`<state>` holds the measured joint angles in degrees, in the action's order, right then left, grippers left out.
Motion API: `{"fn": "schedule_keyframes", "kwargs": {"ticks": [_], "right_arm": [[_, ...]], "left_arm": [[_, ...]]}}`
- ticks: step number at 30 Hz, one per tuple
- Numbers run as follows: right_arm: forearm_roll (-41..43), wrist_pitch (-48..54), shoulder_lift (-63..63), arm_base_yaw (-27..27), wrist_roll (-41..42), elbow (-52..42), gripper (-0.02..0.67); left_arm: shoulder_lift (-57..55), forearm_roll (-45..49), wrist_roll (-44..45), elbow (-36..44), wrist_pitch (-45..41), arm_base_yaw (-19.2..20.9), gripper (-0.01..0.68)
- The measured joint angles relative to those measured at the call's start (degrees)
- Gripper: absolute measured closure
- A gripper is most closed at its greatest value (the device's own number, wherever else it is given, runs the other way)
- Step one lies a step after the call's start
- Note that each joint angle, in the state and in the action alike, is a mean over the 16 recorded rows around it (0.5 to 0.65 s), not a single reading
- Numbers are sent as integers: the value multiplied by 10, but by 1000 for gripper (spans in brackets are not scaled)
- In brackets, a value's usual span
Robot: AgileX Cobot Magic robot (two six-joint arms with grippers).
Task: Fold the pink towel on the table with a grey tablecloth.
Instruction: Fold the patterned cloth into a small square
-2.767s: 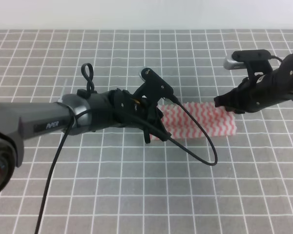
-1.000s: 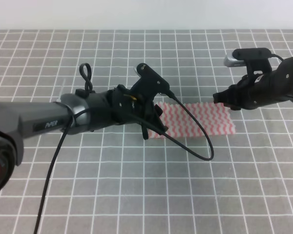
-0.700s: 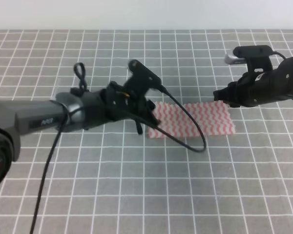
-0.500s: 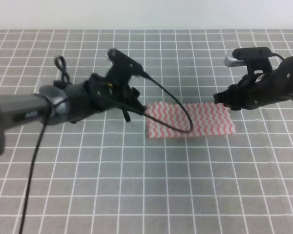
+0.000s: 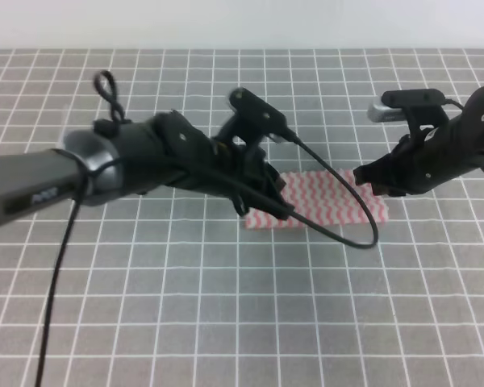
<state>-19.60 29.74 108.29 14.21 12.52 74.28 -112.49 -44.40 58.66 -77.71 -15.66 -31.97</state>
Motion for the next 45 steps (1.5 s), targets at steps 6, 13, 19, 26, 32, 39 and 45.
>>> {"fn": "schedule_keyframes", "kwargs": {"ticks": [6,13,19,26,32,39,45], "right_arm": [[-6,18,1,0,1,0,593],[-54,31,2,1,39,0,530],[-104,44,8,1,84,0,565],[-131,50,27,1,116,0,641],[-126,55,39,1,117,3,664],[-115,67,32,-1,116,23,658],[-102,78,24,-9,112,43,620]], "left_arm": [[-23,1,5,-1,-10,-12,674],[-48,3,7,-2,0,-11,675],[-61,4,7,-2,-2,-10,675],[-66,7,7,-2,-2,-10,675],[-65,10,8,-2,-2,-10,675],[-45,12,7,-2,7,-9,675],[-24,12,8,-4,23,-9,675]]}}
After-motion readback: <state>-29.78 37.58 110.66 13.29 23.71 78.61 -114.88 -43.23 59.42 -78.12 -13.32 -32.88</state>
